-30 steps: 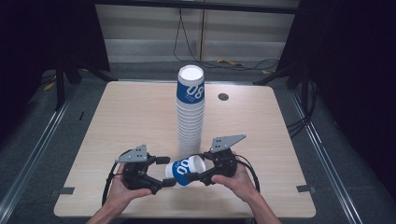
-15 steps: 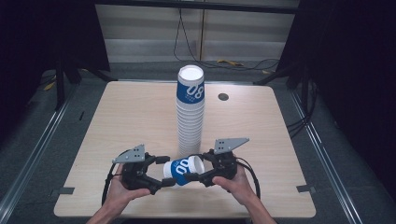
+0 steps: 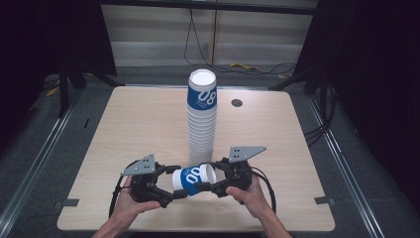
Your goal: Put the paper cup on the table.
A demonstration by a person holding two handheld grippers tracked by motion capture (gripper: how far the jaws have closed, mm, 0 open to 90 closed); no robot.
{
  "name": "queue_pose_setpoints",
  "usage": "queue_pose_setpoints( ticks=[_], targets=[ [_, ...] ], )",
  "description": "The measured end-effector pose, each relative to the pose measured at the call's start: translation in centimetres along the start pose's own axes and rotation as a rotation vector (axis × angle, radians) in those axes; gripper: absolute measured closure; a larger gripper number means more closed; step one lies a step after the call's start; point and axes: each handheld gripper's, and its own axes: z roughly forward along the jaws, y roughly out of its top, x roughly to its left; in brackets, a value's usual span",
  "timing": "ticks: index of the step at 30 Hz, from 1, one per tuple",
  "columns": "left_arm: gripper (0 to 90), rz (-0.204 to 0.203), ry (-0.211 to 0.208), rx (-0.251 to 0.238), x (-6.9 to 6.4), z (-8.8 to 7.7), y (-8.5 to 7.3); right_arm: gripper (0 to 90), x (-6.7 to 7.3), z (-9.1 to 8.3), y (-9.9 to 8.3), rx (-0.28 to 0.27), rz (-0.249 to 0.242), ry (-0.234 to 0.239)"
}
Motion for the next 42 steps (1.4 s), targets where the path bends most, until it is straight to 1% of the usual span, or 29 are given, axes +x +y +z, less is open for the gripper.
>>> queue_pose_setpoints(
  ticks=[1, 3, 5, 7, 10, 15, 17, 21, 24, 30, 32, 35, 37, 39, 42],
  targets=[
    [13.5, -0.005, -0.002, 0.003, 0.00, 0.08, 0.02, 28.1, 0.01, 0.02, 0.01, -0.003, -0.002, -0.001],
    [10.4, -0.014, -0.006, 0.015, -0.02, 0.29, 0.00, 28.1, 0.00, 0.09, 0.04, -0.006, -0.003, 0.001],
    [10.6, -0.009, 0.001, 0.020, -0.06, 0.42, -0.02, 28.2, -0.01, 0.18, 0.06, -0.004, -0.004, 0.004],
    [9.2, -0.007, -0.006, 0.021, -0.10, 0.45, -0.04, 28.2, 0.01, 0.21, 0.07, -0.007, -0.003, 0.004],
    [9.4, -0.004, 0.000, 0.025, -0.19, 0.56, -0.09, 28.1, 0.06, 0.25, 0.07, -0.013, 0.000, 0.004],
    [10.5, -0.007, -0.005, 0.027, -0.25, 0.75, -0.27, 28.2, 0.21, 0.27, 0.17, -0.016, -0.006, 0.006],
    [11.1, 0.004, -0.002, 0.031, -0.32, 0.66, -0.26, 28.2, 0.18, 0.21, 0.15, -0.017, -0.005, 0.010],
    [12.1, 0.012, -0.008, 0.040, -0.42, 0.55, -0.16, 27.9, 0.14, 0.23, 0.13, -0.015, -0.003, 0.021],
    [12.9, 0.027, -0.013, 0.048, -0.42, 0.51, -0.09, 27.5, 0.03, 0.12, 0.19, -0.011, 0.001, 0.033],
    [13.3, 0.042, -0.020, 0.053, -0.51, 0.46, -0.08, 26.7, 0.09, 0.06, 0.22, -0.005, -0.005, 0.040],
    [14.1, 0.045, -0.026, 0.052, -0.50, 0.40, -0.07, 25.1, 0.10, 0.05, 0.22, -0.003, -0.007, 0.039],
    [15.2, 0.051, -0.032, 0.056, -0.53, 0.38, 0.03, 20.0, 0.11, 0.05, 0.21, -0.001, -0.008, 0.031],
    [15.3, 0.054, -0.032, 0.059, -0.60, 0.43, 0.05, 20.0, 0.08, 0.05, 0.20, 0.002, -0.005, 0.032],
    [15.4, 0.056, -0.036, 0.063, -0.64, 0.46, 0.05, 17.6, 0.08, 0.11, 0.19, 0.002, -0.003, 0.030],
    [15.5, 0.057, -0.035, 0.069, -0.65, 0.43, 0.08, 16.6, 0.02, 0.15, 0.17, 0.004, -0.002, 0.029]
  ],
)
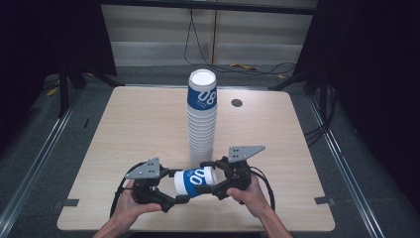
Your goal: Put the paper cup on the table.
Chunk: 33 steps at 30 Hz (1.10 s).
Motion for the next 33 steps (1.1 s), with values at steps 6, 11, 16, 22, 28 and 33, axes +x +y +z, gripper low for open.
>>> queue_pose_setpoints(
  ticks=[6, 11, 16, 22, 28, 33],
  targets=[
    [15.5, -0.010, 0.009, 0.019, 0.2, -0.2, -0.1, 14.0, -0.1, -0.4, 0.1, -0.001, -0.005, -0.028],
    [15.5, -0.014, 0.030, 0.026, 0.3, -0.9, 0.0, 13.9, 0.0, -0.8, 0.2, -0.005, -0.011, -0.052],
    [15.5, -0.028, 0.062, 0.035, 0.7, -1.5, 0.0, 13.8, 0.0, -1.1, 0.3, -0.005, -0.022, -0.079],
    [15.5, -0.046, 0.085, 0.040, 1.1, -2.0, 0.1, 13.8, 0.1, -1.5, 0.2, -0.001, -0.032, -0.125],
    [15.5, -0.067, 0.122, 0.044, 1.3, -2.7, 0.2, 14.1, 0.0, -2.6, 0.2, -0.008, -0.041, -0.185],
    [15.4, -0.106, 0.147, 0.053, 1.8, -3.1, 0.2, 17.5, -0.2, -3.3, -0.4, -0.017, -0.015, -0.236]
  ],
)
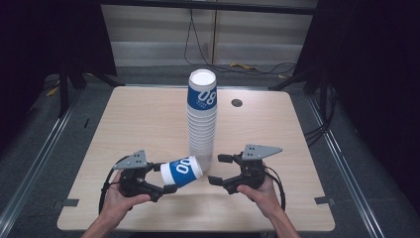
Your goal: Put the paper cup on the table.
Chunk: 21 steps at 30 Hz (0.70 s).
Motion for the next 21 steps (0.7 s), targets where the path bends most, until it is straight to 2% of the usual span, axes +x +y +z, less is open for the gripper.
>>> queue_pose_setpoints(
  ticks=[5, 13, 17, 21],
  targets=[
    [15.4, -0.016, 0.019, 0.026, 0.1, -0.8, 0.3, 18.1, -0.2, -0.2, -0.1, 0.020, 0.004, -0.029],
    [15.4, -0.035, 0.089, 0.048, 0.8, -2.4, 0.4, 17.8, -0.7, -1.3, -1.2, 0.039, 0.024, -0.068],
    [15.3, -0.038, 0.123, 0.072, 1.2, -3.0, 0.7, 17.8, -0.8, -1.8, -1.5, 0.046, 0.030, -0.079],
    [15.1, -0.024, 0.156, 0.105, 1.5, -3.5, 0.8, 17.8, -1.0, -2.2, -1.8, 0.053, 0.038, -0.089]
  ],
)
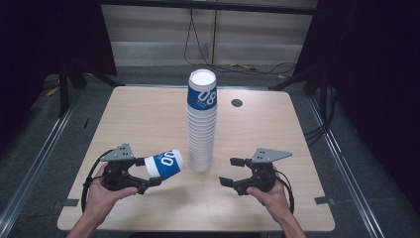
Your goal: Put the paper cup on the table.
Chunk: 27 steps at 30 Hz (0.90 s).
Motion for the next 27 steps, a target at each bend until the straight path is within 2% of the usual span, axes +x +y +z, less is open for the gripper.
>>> queue_pose_setpoints(
  ticks=[9, 14, 17, 27],
  targets=[
    [15.1, -0.008, 0.072, 0.047, 1.0, -1.2, 0.4, 17.8, -0.3, -0.1, -0.6, 0.014, 0.012, -0.010],
    [15.2, -0.001, 0.116, 0.089, 1.5, -1.3, 0.6, 17.8, -0.4, 0.1, -0.6, 0.019, 0.009, -0.008],
    [15.1, -0.013, 0.123, 0.125, 1.9, -1.3, 0.6, 17.8, -0.4, 0.1, -0.7, 0.020, 0.010, -0.007],
    [15.1, -0.009, 0.168, 0.248, 3.1, -0.8, 1.1, 17.8, -0.4, 0.1, -0.7, 0.020, 0.013, -0.008]
  ],
)
